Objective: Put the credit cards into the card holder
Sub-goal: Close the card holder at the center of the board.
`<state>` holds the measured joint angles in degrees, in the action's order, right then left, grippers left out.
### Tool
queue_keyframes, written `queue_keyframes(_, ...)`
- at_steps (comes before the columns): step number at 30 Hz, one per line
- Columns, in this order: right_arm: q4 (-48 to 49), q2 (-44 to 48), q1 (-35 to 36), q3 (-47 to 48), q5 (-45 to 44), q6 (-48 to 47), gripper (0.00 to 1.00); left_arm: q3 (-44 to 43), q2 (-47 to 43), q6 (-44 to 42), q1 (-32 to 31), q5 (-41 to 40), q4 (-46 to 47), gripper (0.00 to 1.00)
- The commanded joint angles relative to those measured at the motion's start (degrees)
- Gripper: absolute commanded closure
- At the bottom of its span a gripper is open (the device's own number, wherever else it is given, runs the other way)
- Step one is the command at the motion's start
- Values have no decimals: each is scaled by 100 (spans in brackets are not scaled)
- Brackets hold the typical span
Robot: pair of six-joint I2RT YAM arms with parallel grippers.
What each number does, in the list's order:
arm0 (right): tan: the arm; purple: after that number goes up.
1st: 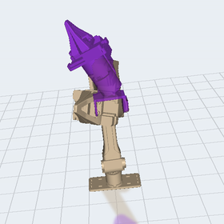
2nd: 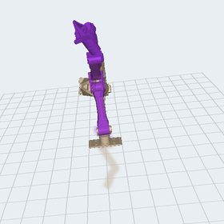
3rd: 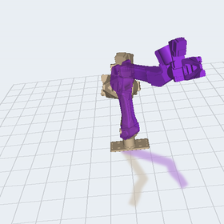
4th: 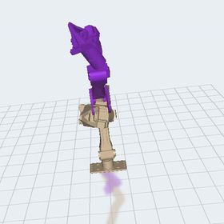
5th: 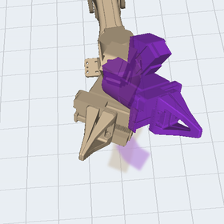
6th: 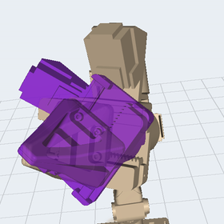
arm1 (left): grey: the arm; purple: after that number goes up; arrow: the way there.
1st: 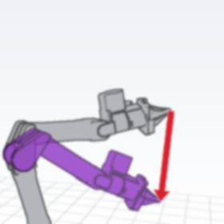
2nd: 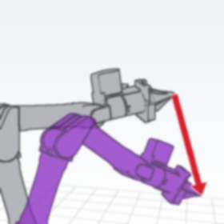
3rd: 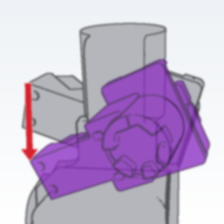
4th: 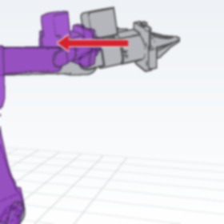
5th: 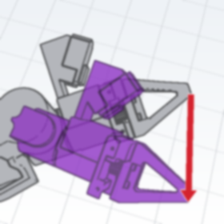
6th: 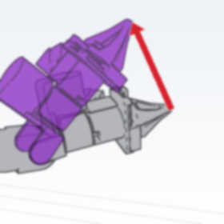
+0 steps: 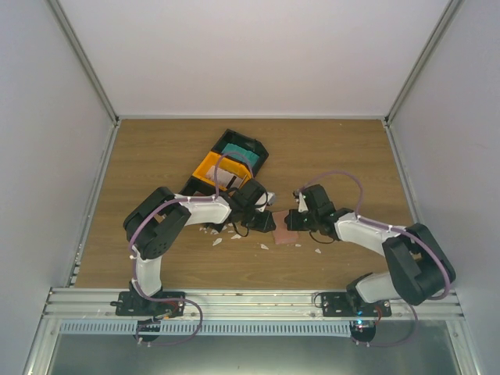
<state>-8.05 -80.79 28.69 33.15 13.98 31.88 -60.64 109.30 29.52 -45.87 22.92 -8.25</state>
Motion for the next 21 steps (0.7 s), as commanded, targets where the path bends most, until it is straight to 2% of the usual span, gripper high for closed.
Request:
queue_keyframes(1, -512, -18, 129, -540, 144, 312, 99, 53, 322, 85, -10, -230, 23, 81)
queue_keyframes(12, 139, 287, 185, -1333, 17, 579, 100, -27, 433, 366, -10, -403, 179, 78)
queue_keyframes(21, 441, -5, 527, -1488, -74, 622, 99, 43, 550, 508, -101, -378, 352, 80)
